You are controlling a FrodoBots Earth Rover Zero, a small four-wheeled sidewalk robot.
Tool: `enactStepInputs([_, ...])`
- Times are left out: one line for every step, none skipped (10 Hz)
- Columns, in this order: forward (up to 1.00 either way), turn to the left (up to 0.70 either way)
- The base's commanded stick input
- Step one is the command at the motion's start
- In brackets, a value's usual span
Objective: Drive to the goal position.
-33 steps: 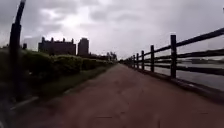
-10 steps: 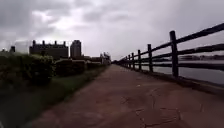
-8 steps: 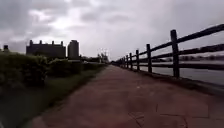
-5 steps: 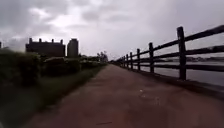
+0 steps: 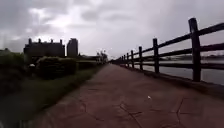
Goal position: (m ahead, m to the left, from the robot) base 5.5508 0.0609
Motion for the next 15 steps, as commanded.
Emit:
enactStepInputs([1.0, 0.0])
enactStepInputs([1.0, 0.0])
enactStepInputs([1.0, 0.0])
enactStepInputs([1.0, 0.0])
enactStepInputs([1.0, 0.0])
enactStepInputs([1.0, 0.0])
enactStepInputs([1.0, 0.0])
enactStepInputs([1.0, 0.0])
enactStepInputs([1.0, 0.0])
enactStepInputs([1.0, 0.0])
enactStepInputs([1.0, 0.0])
enactStepInputs([1.0, 0.0])
enactStepInputs([1.0, 0.0])
enactStepInputs([1.0, 0.0])
enactStepInputs([1.0, 0.0])
